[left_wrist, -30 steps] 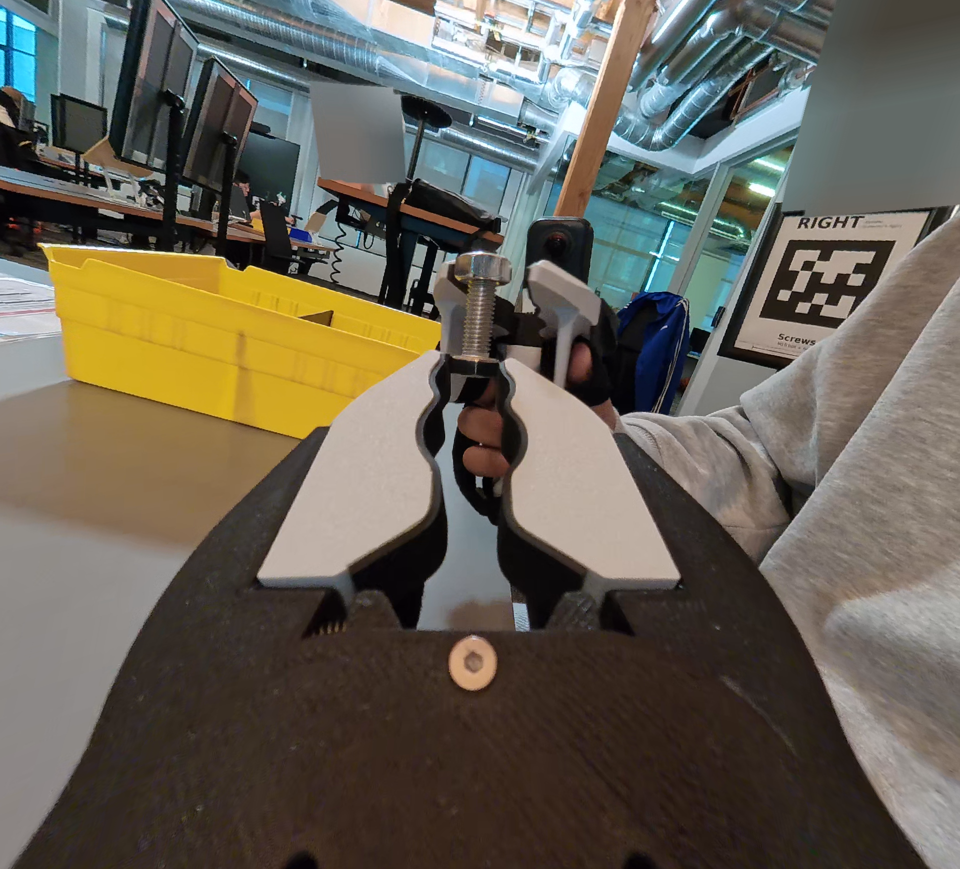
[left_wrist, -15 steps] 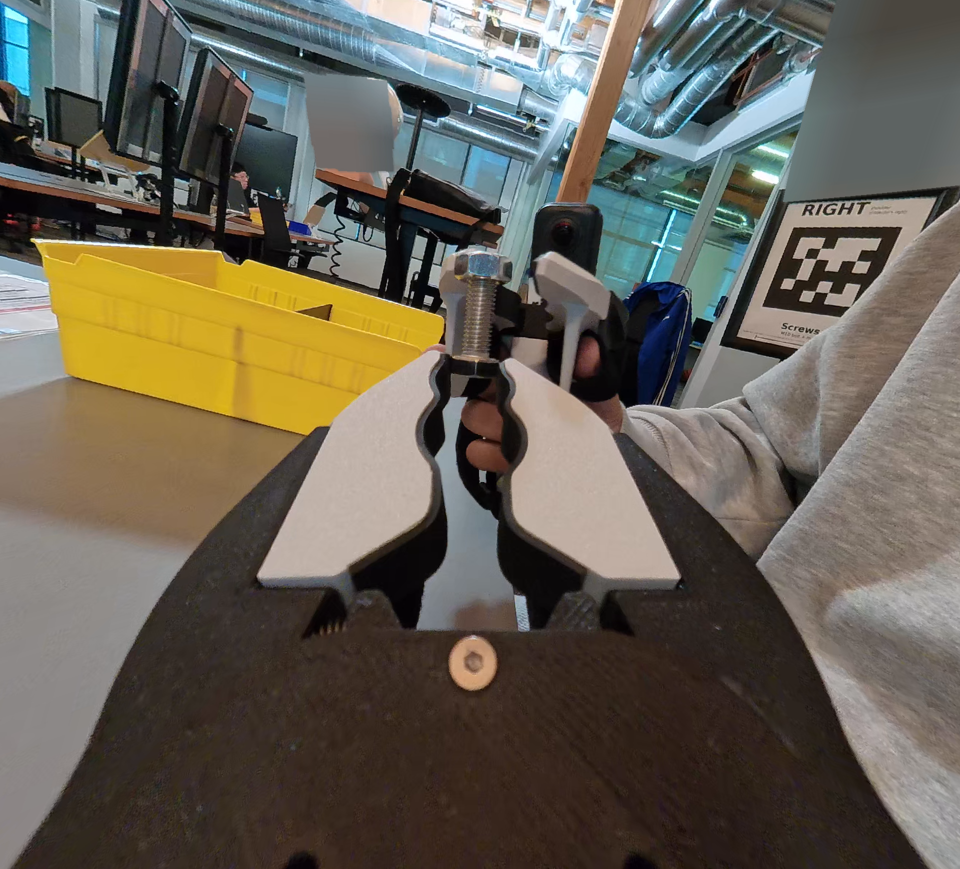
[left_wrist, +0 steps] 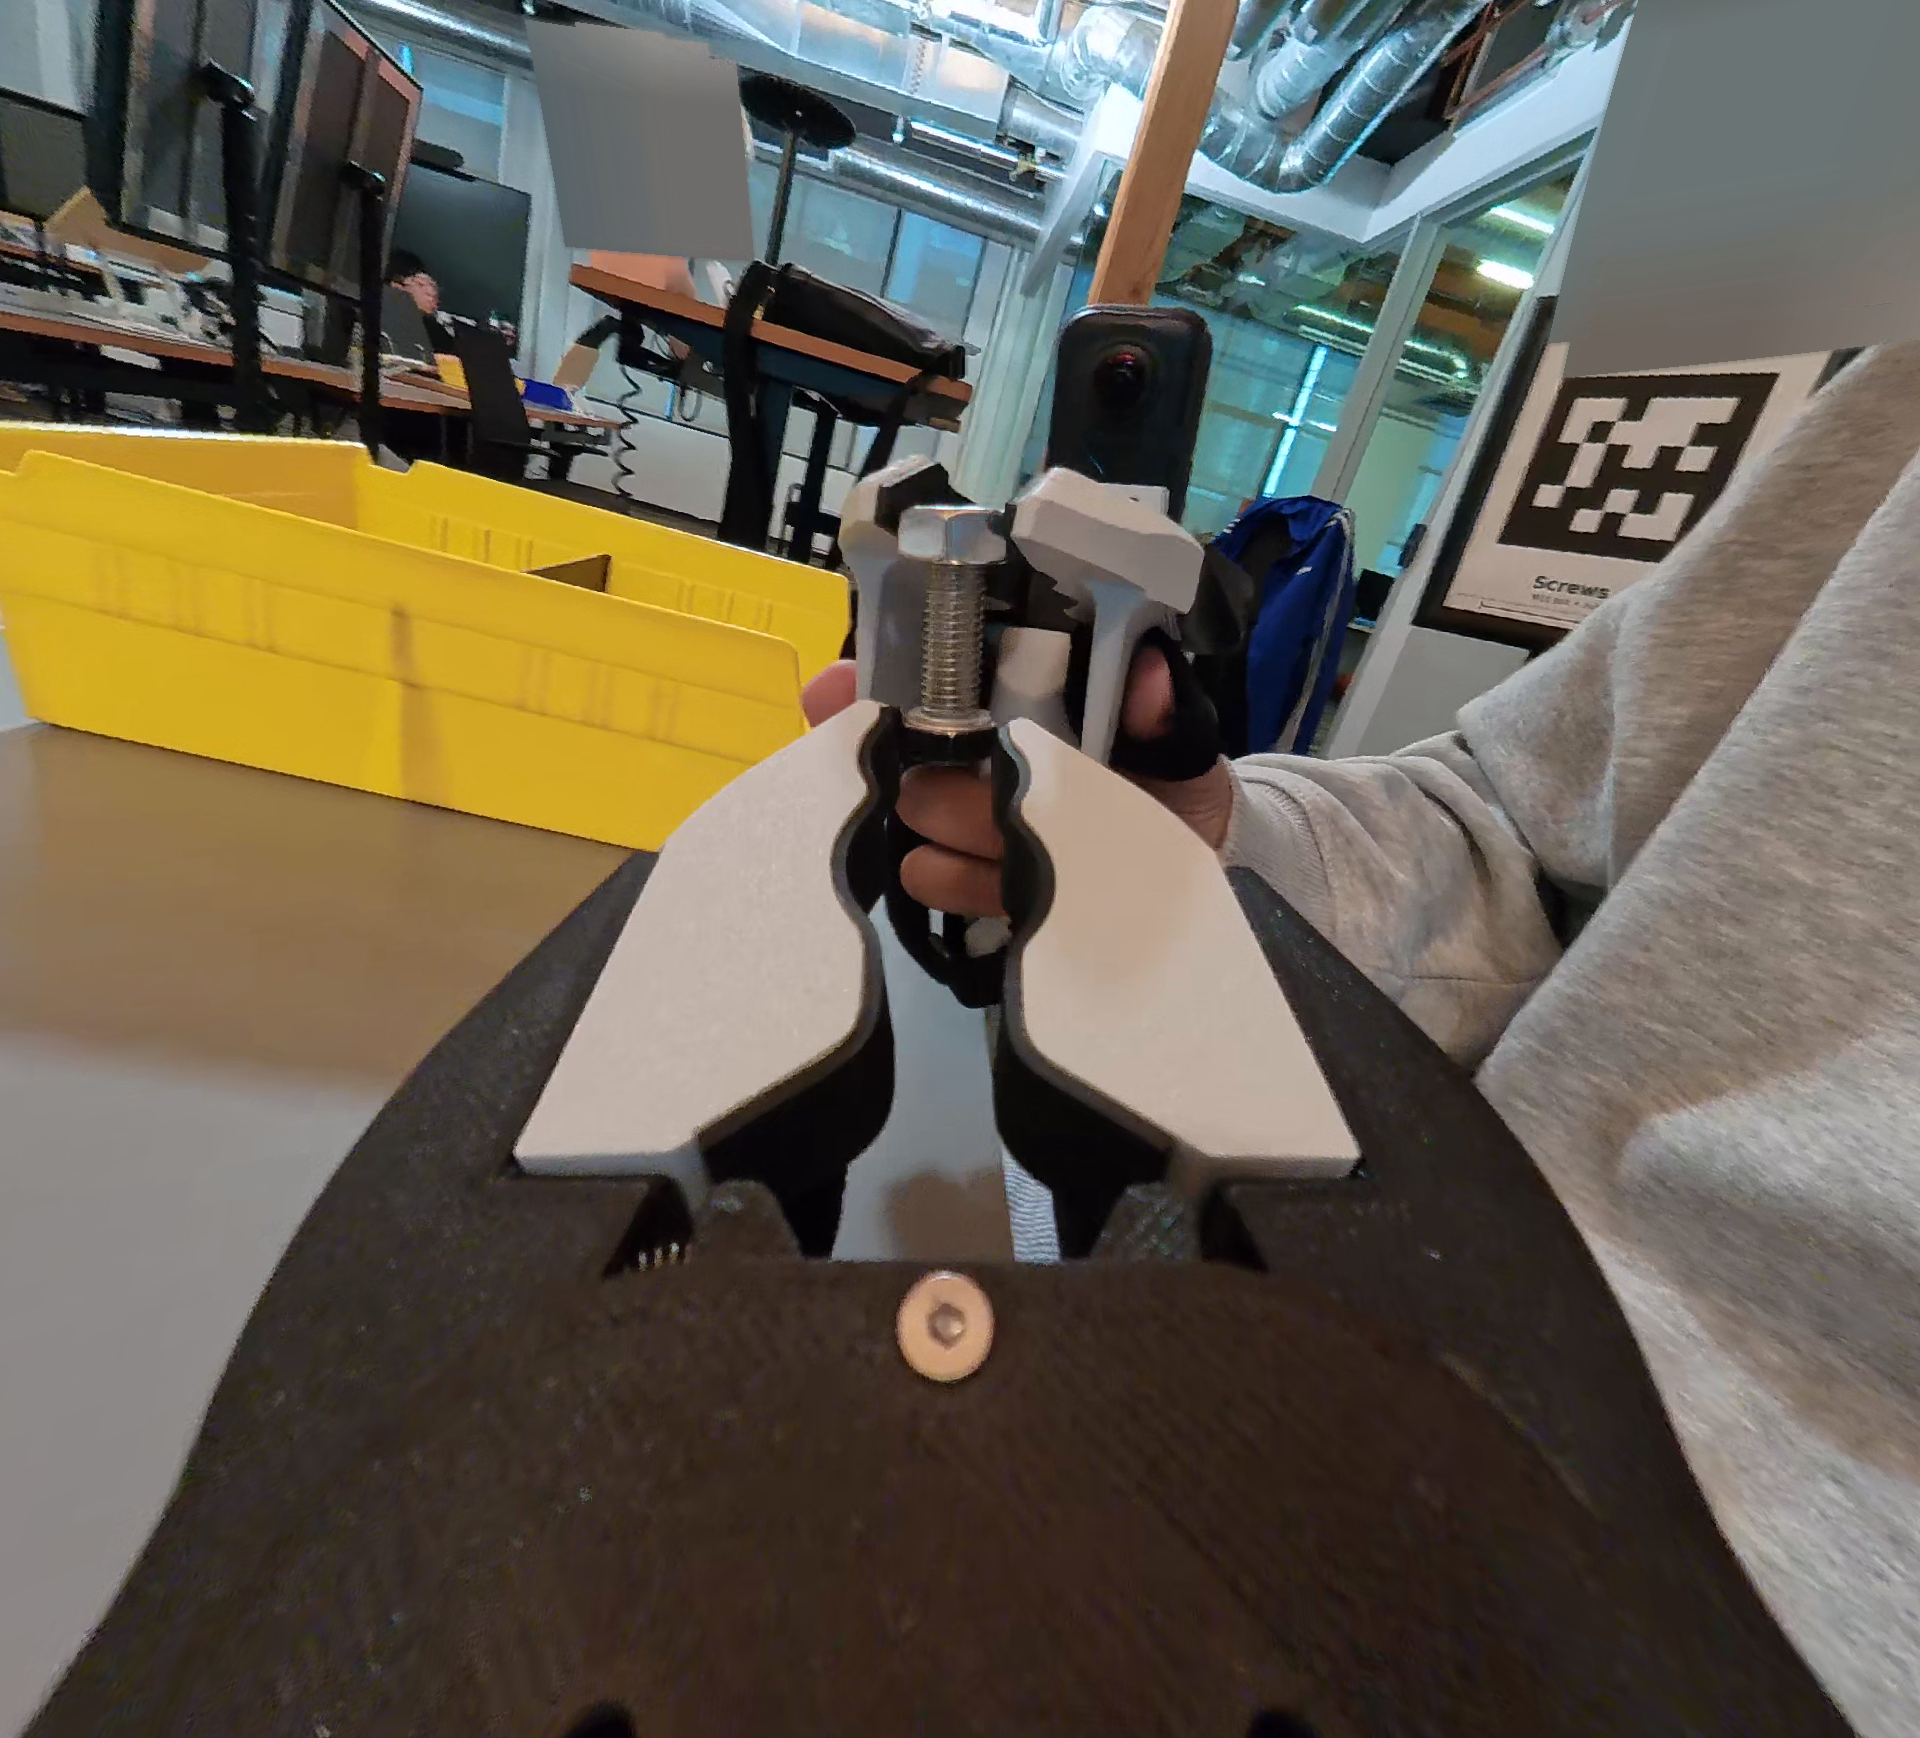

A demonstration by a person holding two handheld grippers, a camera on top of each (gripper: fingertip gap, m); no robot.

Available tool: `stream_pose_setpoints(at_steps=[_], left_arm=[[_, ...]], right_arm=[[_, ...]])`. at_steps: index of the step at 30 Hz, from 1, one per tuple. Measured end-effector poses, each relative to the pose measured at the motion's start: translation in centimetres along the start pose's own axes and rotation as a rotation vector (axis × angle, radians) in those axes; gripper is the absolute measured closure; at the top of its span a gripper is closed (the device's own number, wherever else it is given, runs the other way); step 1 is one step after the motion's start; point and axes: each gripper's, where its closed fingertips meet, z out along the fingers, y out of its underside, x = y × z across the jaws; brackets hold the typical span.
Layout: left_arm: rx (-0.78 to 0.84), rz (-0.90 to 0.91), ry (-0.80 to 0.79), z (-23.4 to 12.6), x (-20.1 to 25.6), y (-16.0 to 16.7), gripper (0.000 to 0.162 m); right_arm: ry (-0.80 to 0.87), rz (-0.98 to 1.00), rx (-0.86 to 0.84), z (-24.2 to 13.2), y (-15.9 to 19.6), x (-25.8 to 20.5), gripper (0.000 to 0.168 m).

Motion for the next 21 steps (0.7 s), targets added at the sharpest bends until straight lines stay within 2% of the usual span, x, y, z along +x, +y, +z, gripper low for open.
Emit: stream_pose_setpoints(at_steps=[4,9,16,18,21], left_arm=[[-0.005,-0.052,0.077,0.0,0.9,0.1,0.145],[0.017,-0.201,0.220,-0.3,2.2,-0.4,0.145],[0.006,-0.419,0.414,-0.8,3.7,-0.9,0.146],[0.023,-0.431,0.410,-0.9,3.4,-1.2,0.146],[0.031,-0.344,0.333,-0.8,2.7,-1.1,0.146]], right_arm=[[-0.081,0.060,0.004,-0.1,-0.1,-0.6,0.151],[-0.194,0.167,0.026,-0.4,-0.6,-1.5,0.151],[-0.291,0.206,0.017,-0.7,-1.0,-2.6,0.151],[-0.284,0.207,0.025,-0.8,-1.1,-2.4,0.151],[-0.227,0.163,0.031,-0.7,-1.1,-1.8,0.150]])
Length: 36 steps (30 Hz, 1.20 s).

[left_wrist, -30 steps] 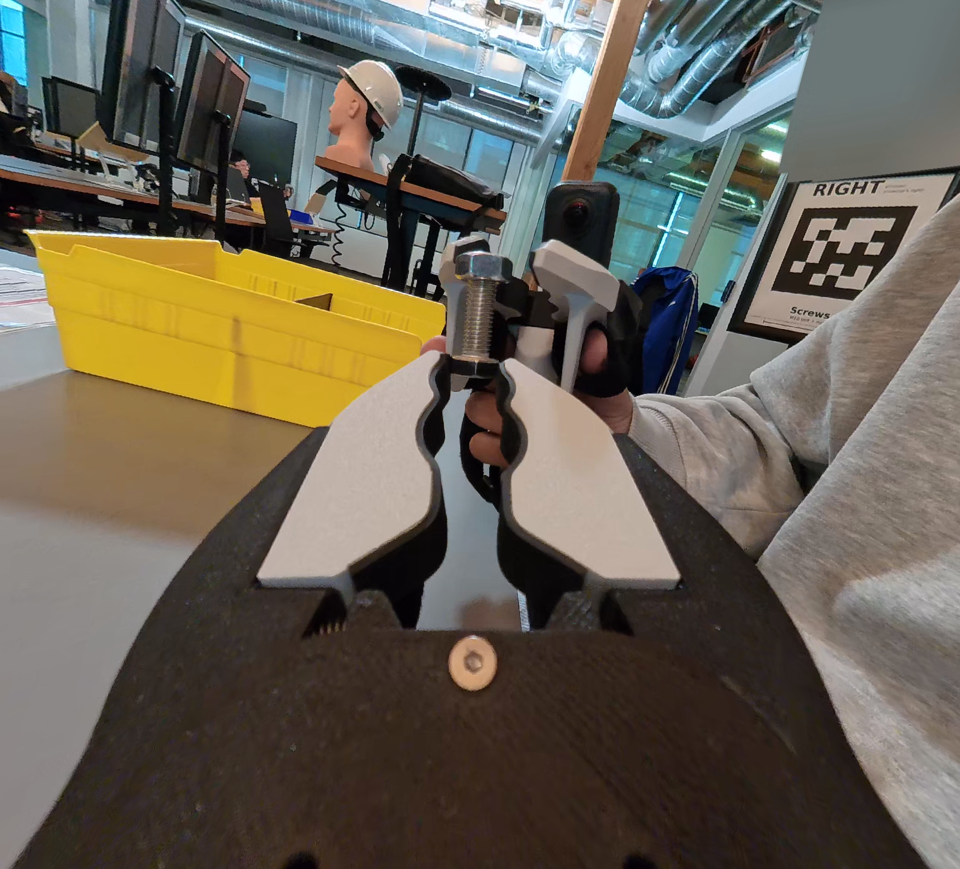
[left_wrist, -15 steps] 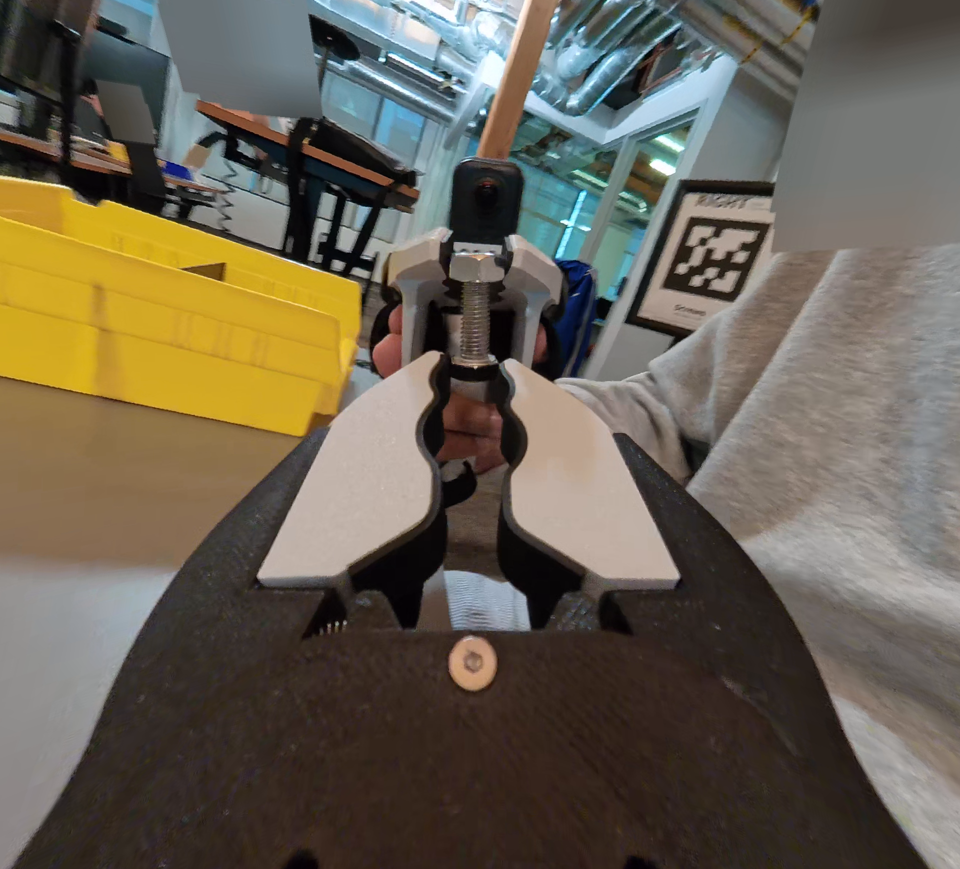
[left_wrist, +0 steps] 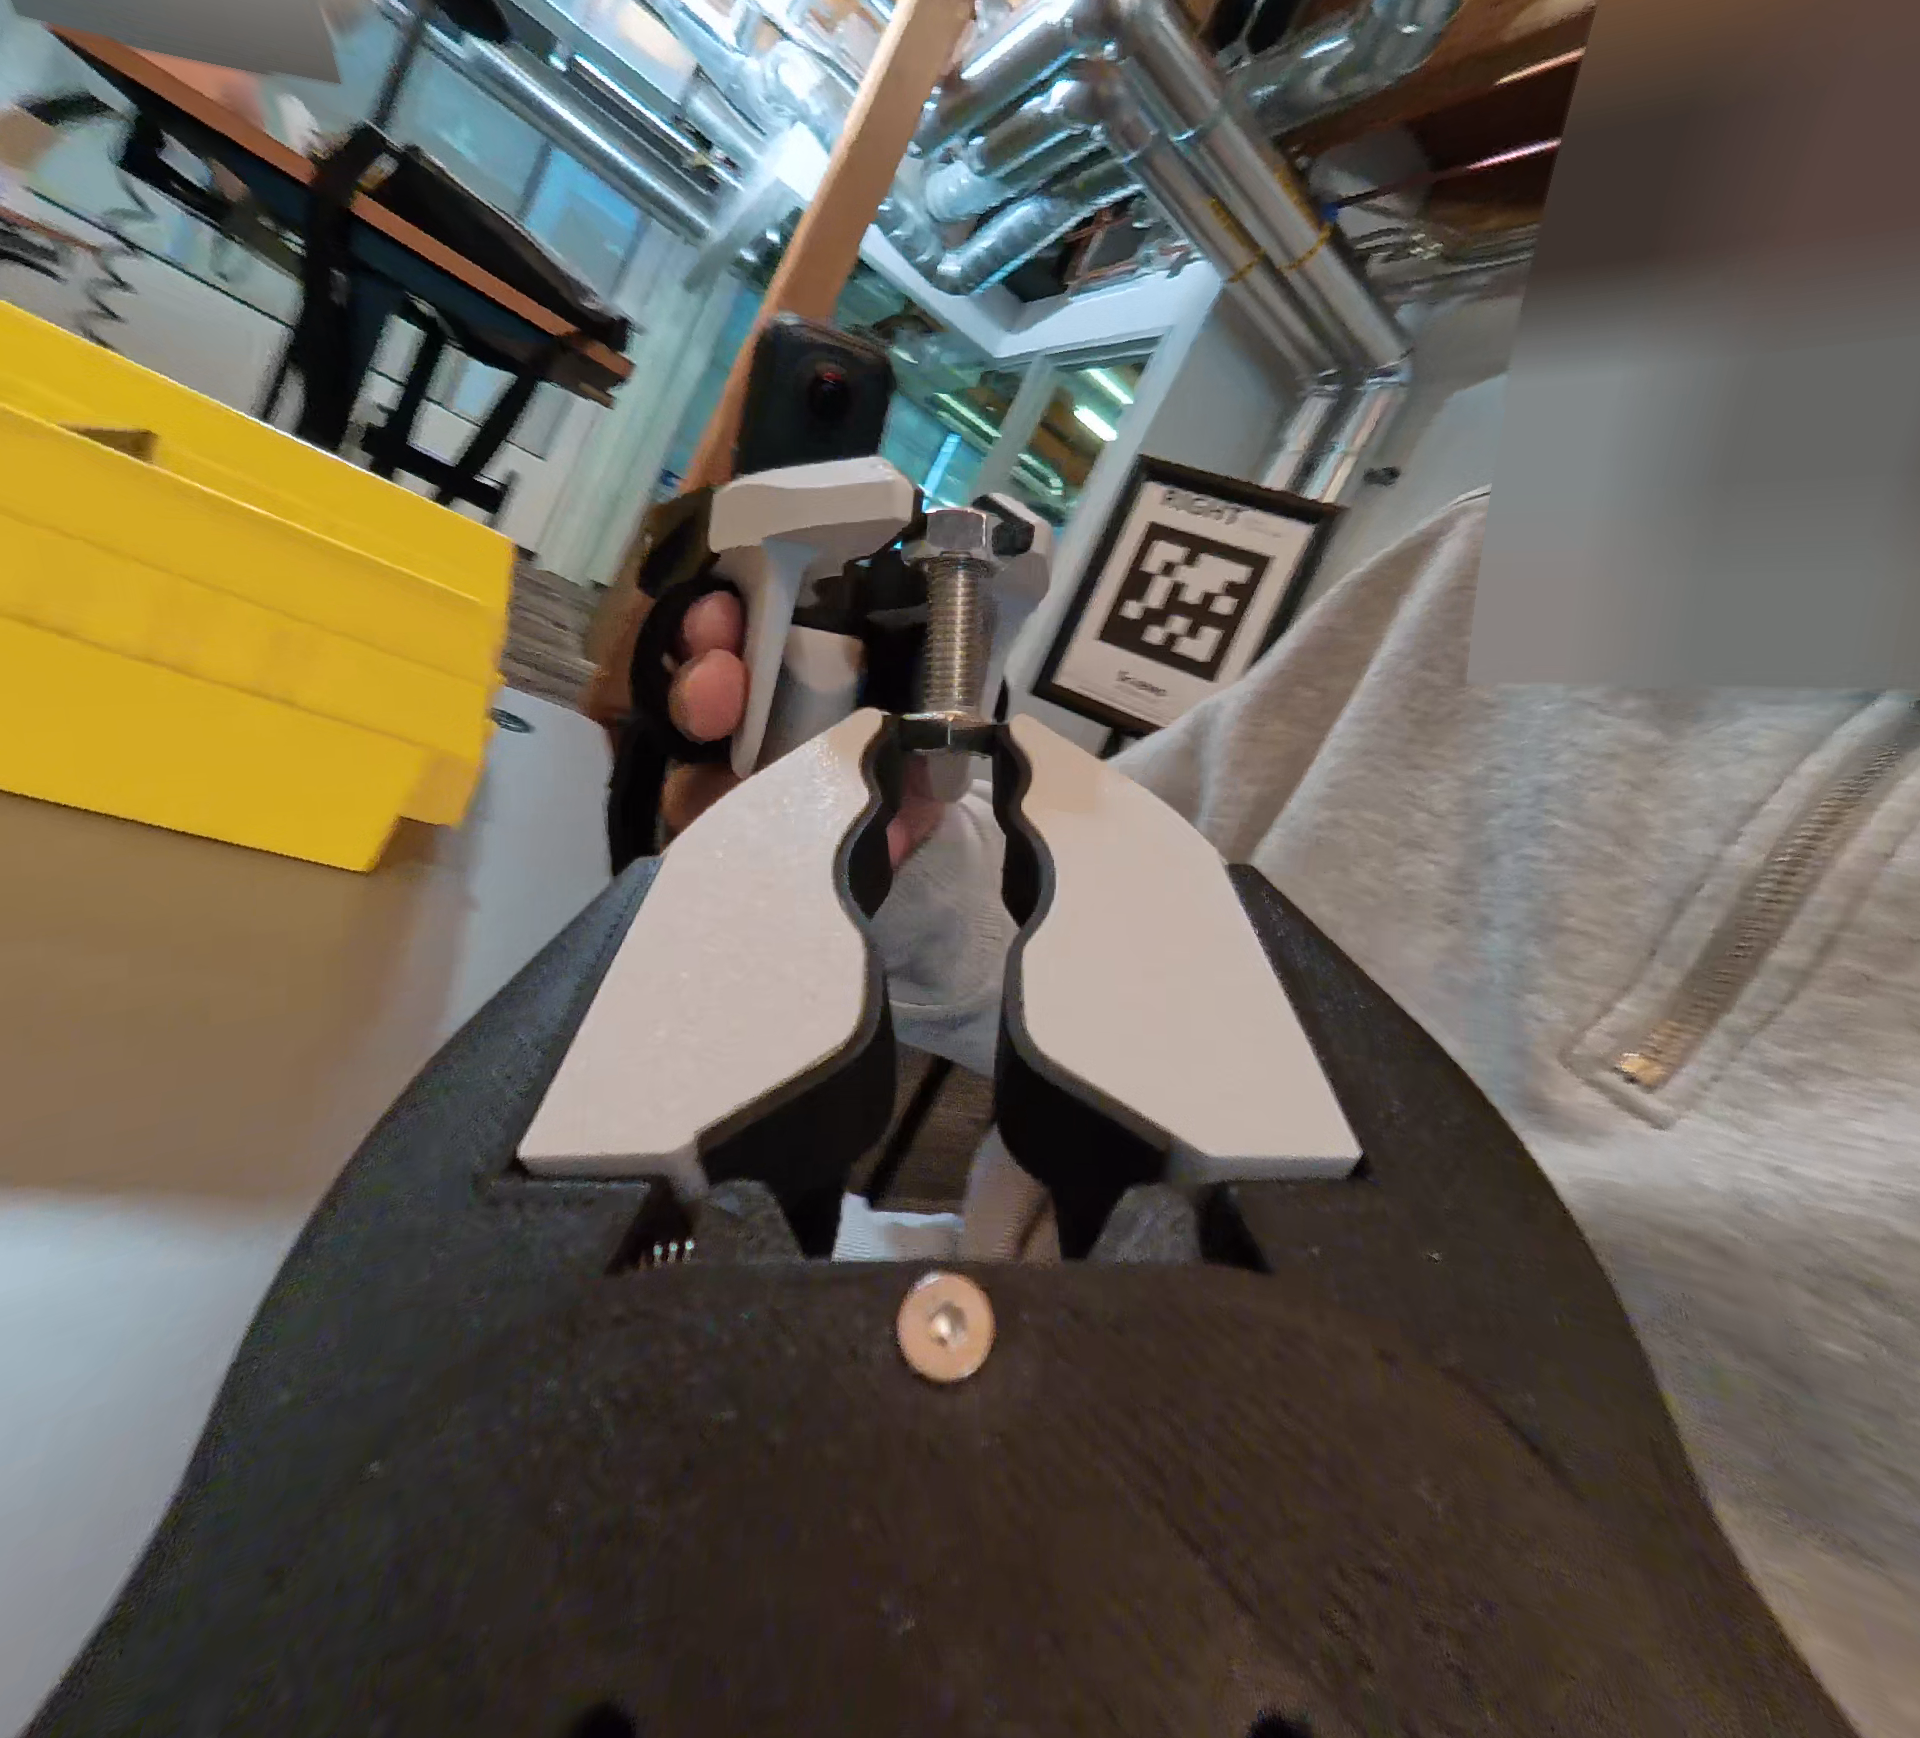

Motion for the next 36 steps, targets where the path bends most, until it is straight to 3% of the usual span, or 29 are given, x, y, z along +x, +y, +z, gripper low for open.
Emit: stream_pose_setpoints(at_steps=[4,9,12,29,36], left_arm=[[0.023,0.131,-0.124,-0.3,-1.2,-0.5,0.146],[0.033,0.215,-0.232,-0.7,-2.4,-0.8,0.145],[0.036,0.224,-0.234,-0.7,-2.4,-0.9,0.145],[0.057,0.211,-0.189,-0.7,-1.8,-1.2,0.145],[0.040,0.258,-0.232,-0.7,-2.2,-1.0,0.145]], right_arm=[[0.105,-0.048,0.024,-0.3,-0.3,1.4,0.132],[0.140,-0.048,0.018,-0.4,0.0,1.9,0.138],[0.158,-0.086,-0.017,-0.3,0.4,1.9,0.150],[0.164,-0.074,0.011,-0.8,0.0,2.2,0.156],[0.139,-0.066,0.039,-0.4,-0.4,1.5,0.137]])
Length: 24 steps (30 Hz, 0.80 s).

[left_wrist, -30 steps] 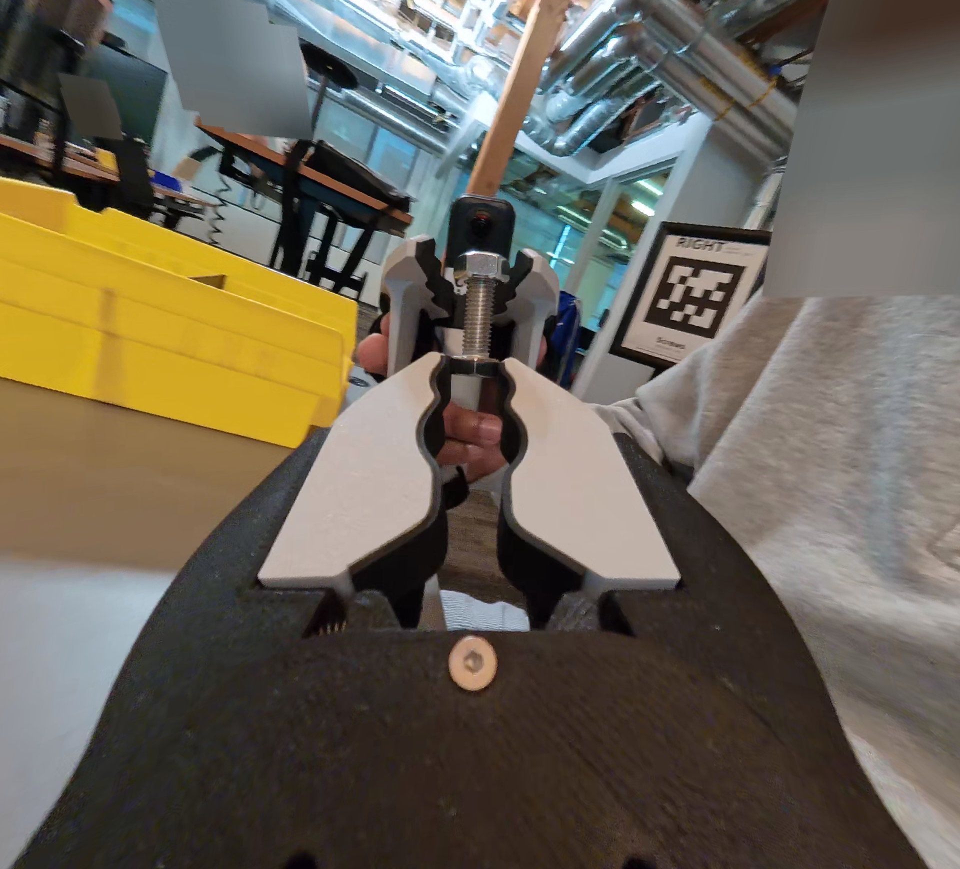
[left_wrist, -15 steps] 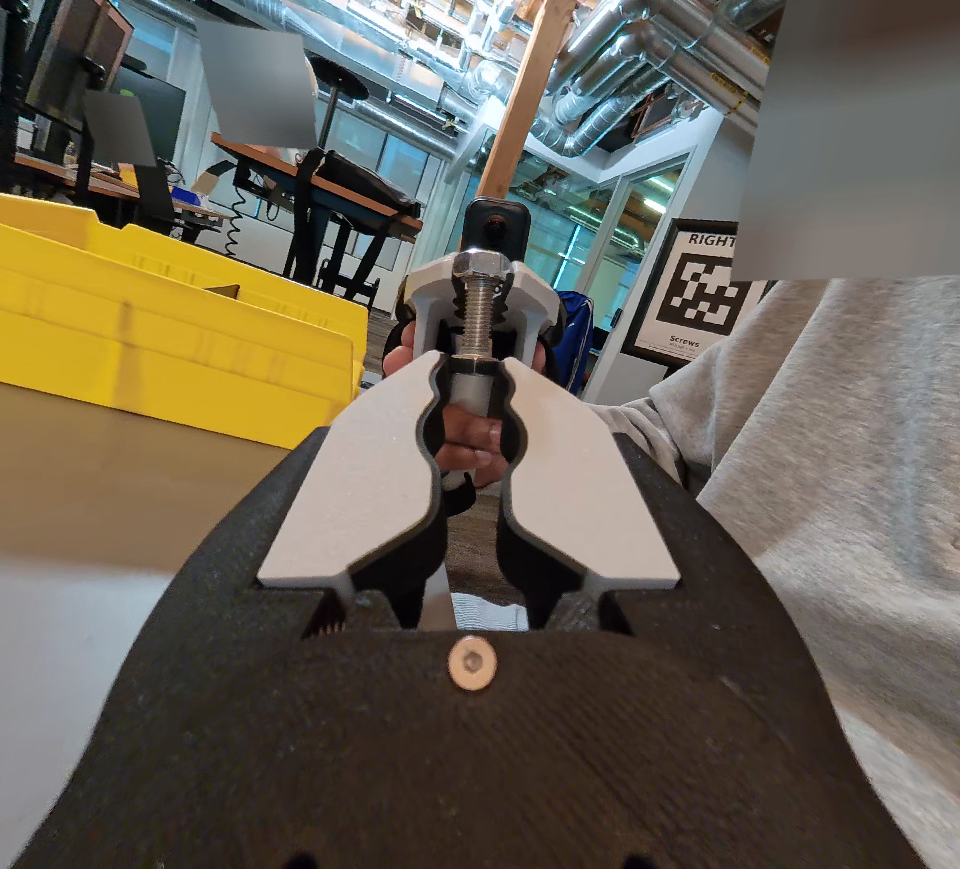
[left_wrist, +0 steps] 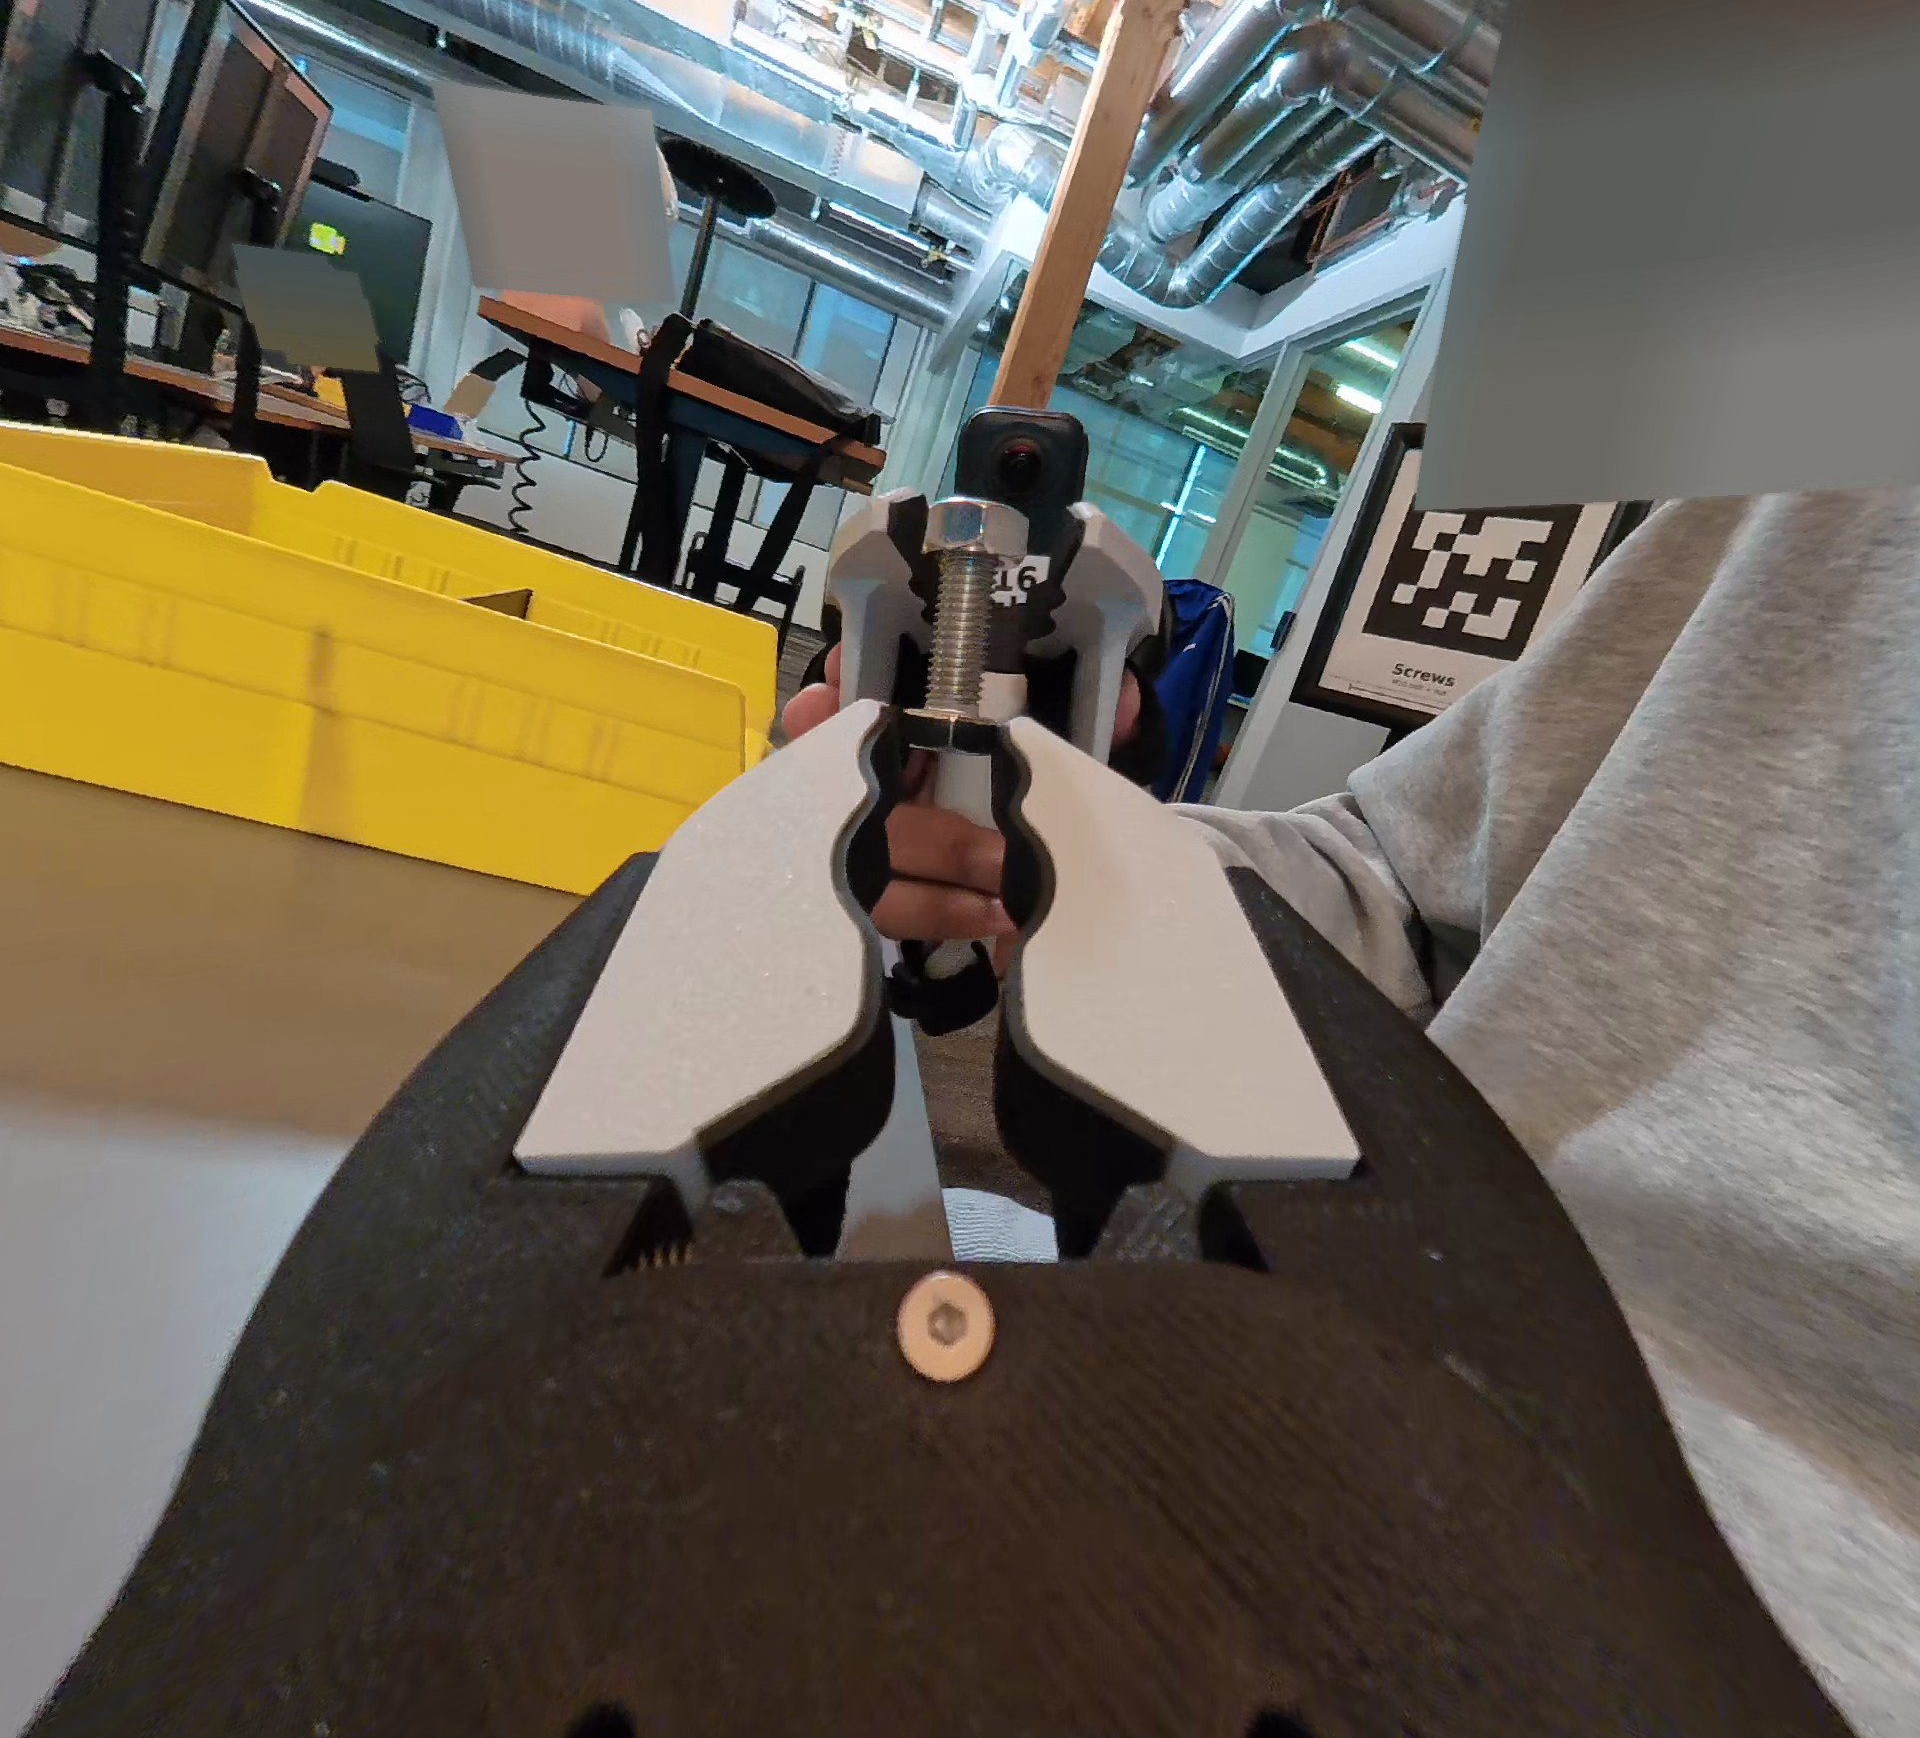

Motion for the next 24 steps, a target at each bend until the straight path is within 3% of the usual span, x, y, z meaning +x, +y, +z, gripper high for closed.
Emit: stream_pose_setpoints(at_steps=[8,17,20,24], left_arm=[[0.006,-0.001,-0.001,0.0,-0.1,-0.1,0.145],[-0.003,0.049,-0.059,-0.1,-0.7,0.0,0.145],[-0.042,0.069,-0.057,0.2,-0.5,0.7,0.145],[-0.097,0.107,-0.040,0.7,0.1,1.7,0.145]], right_arm=[[0.043,-0.015,-0.010,-0.4,0.0,0.9,0.156],[0.042,-0.054,-0.027,0.4,0.5,0.0,0.137],[0.036,-0.048,-0.043,0.6,0.8,-0.1,0.136],[0.034,-0.066,-0.076,0.7,1.3,-0.1,0.149]])
